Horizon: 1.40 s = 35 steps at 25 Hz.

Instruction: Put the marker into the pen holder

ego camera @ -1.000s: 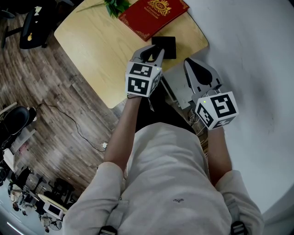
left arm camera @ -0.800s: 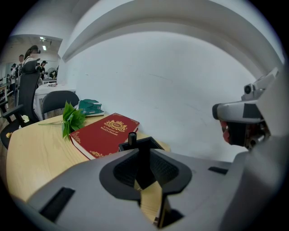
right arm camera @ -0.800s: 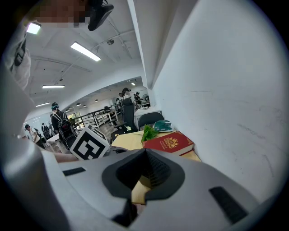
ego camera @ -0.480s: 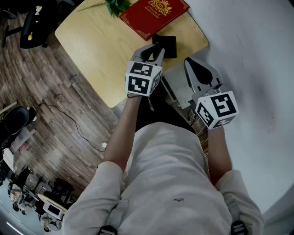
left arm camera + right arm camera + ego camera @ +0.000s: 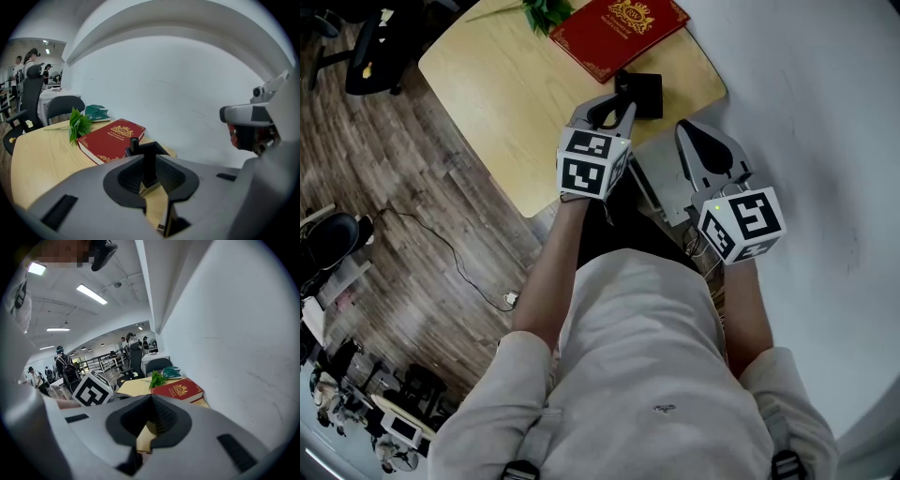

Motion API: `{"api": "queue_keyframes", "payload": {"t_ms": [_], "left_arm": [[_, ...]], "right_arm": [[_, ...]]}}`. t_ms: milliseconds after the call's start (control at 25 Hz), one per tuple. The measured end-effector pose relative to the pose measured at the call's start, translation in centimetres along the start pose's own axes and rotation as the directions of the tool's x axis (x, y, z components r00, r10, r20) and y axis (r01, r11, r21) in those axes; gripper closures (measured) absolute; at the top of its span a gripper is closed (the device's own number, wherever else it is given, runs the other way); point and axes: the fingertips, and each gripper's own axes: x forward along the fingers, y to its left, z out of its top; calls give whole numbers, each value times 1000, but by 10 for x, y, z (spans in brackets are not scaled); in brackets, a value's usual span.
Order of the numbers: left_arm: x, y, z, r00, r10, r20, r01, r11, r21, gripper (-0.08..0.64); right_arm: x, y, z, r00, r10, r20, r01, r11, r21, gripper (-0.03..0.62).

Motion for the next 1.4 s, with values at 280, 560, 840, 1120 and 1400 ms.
{"api": "queue_keyframes", "payload": {"t_ms": [280, 560, 840, 1120, 1400], "left_arm": [[-15, -1, 2, 999, 39, 25, -39, 999, -5, 488], [-32, -12, 1, 996, 72, 54, -71, 997, -15, 488], [-48, -20, 1, 993, 85, 81, -82, 996, -33, 489], [-70, -25, 6, 993, 71, 95, -69, 997, -23, 489], [-93, -32, 6, 995, 30, 96, -31, 999, 7, 497]], "right_arm": [[-6, 8, 6, 999, 34, 18, -33, 999, -37, 594], [-16, 14, 10, 997, 70, 35, -67, 995, -74, 594], [-28, 18, 11, 996, 78, 40, -74, 993, -96, 594], [-33, 29, 13, 997, 61, 52, -56, 995, -87, 594], [-40, 44, 19, 997, 18, 81, -13, 998, -67, 594]]}}
